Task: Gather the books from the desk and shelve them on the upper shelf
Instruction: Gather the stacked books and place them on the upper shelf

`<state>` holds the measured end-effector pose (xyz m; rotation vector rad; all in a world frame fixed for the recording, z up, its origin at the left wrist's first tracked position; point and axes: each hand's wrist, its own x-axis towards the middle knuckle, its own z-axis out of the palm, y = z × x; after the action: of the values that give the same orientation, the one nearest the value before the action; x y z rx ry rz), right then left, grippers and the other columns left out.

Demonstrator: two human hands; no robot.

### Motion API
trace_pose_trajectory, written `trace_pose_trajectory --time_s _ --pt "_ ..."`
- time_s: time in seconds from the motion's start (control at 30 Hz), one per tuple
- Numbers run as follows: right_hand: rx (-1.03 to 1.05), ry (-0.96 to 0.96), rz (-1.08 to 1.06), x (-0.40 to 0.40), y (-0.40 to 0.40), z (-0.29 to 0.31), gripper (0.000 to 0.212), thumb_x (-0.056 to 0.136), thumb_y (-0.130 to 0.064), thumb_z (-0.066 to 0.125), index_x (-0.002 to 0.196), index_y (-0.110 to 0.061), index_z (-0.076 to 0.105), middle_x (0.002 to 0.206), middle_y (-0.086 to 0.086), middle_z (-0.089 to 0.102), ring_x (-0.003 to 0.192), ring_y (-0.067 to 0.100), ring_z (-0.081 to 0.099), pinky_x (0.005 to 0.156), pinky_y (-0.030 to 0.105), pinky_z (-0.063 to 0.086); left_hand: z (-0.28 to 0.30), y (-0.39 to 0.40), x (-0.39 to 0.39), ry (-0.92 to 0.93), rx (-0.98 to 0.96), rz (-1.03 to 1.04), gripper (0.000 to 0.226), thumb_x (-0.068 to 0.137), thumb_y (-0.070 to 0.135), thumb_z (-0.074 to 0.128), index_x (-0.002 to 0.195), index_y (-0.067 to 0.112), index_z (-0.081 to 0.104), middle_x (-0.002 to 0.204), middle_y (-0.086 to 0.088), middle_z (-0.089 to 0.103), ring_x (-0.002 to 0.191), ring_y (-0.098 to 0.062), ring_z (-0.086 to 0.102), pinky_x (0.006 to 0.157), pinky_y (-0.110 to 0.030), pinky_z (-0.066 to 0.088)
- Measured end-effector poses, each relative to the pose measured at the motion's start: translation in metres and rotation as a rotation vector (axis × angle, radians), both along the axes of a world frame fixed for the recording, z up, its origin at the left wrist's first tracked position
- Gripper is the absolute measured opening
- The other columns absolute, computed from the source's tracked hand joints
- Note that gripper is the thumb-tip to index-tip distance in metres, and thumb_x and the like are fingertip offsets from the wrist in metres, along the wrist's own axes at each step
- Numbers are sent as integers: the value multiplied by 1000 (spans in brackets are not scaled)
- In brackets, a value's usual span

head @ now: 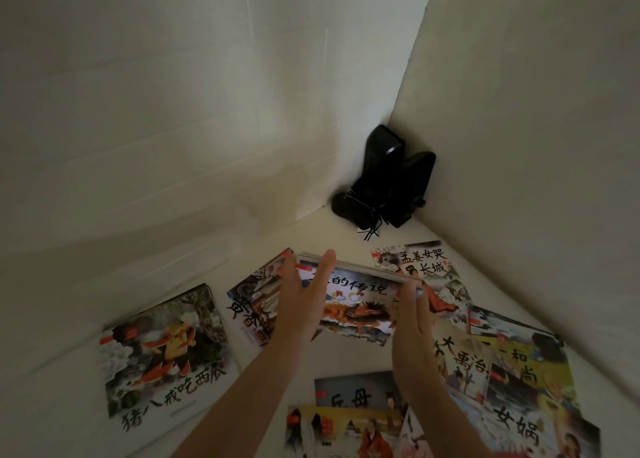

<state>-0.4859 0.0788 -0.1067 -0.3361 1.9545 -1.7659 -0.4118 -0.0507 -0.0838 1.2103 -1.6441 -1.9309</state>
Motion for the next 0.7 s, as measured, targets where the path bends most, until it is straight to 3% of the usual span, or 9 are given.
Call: trace_pose_trajectory --time_s 0.07,0.13,0.17,0.2,0.23,0.33,0.43,0.6,0.7 --pt "148 78 103 1 12 -15 83 83 -67 48 137 -6 30 110 4 61 104 14 59 98 35 49 0 -1 11 4 -34 -131 84 78 70 55 143 44 8 128 2 51 113 -10 53 103 -30 37" --pt "362 164 117 6 20 -31 79 86 -55 48 142 -4 27 121 15 58 116 32 56 97 42 47 -13 -4 23 -32 -209 -266 80 86 47 63 143 44 6 128 -5 52 115 -10 52 104 -36 41" --pt "436 217 97 8 21 -34 71 90 -49 46 141 -3 30 121 17 58 114 37 56 91 38 47 -23 -5 29 -54 -291 -309 80 91 31 61 143 47 2 127 -5 53 112 -7 53 93 -32 41" --pt "472 270 60 11 19 -34 59 94 -41 45 139 -5 35 117 17 60 110 37 57 85 37 47 -28 -5 36 -70 -322 -325 80 95 18 55 142 49 -1 127 -4 54 112 -6 53 105 -25 32" --pt "465 309 29 14 14 -27 50 97 -34 45 138 -8 37 113 14 62 105 34 60 82 37 49 -28 -7 43 -75 -339 -305 76 96 12 51 145 45 3 130 -2 53 118 -9 51 104 -31 37" --pt "329 332 73 36 -11 12 38 96 -31 47 132 -24 38 96 4 68 83 20 67 68 34 53 -6 -25 74 -85 -403 -116 41 96 14 51 136 16 39 119 7 58 116 -13 55 94 -23 42" --pt "426 386 309 70 -54 33 33 97 -29 51 129 -25 42 95 -1 69 81 15 69 67 29 57 7 -59 134 -180 -419 -8 23 92 14 58 114 23 55 103 9 63 104 -18 61 92 -34 49" --pt "565 439 569 139 -118 19 33 97 -19 55 129 -12 58 118 2 65 110 18 60 86 20 42 -1 -95 232 -619 -488 -99 29 93 22 59 121 28 62 129 4 55 122 -18 52 95 -21 34" --pt "629 506 616 159 -137 0 22 95 -14 55 113 -11 68 102 1 70 91 13 63 74 14 45 -26 -102 255 -755 -418 -47 35 92 29 60 124 15 59 127 -3 57 118 -22 54 97 -25 38"
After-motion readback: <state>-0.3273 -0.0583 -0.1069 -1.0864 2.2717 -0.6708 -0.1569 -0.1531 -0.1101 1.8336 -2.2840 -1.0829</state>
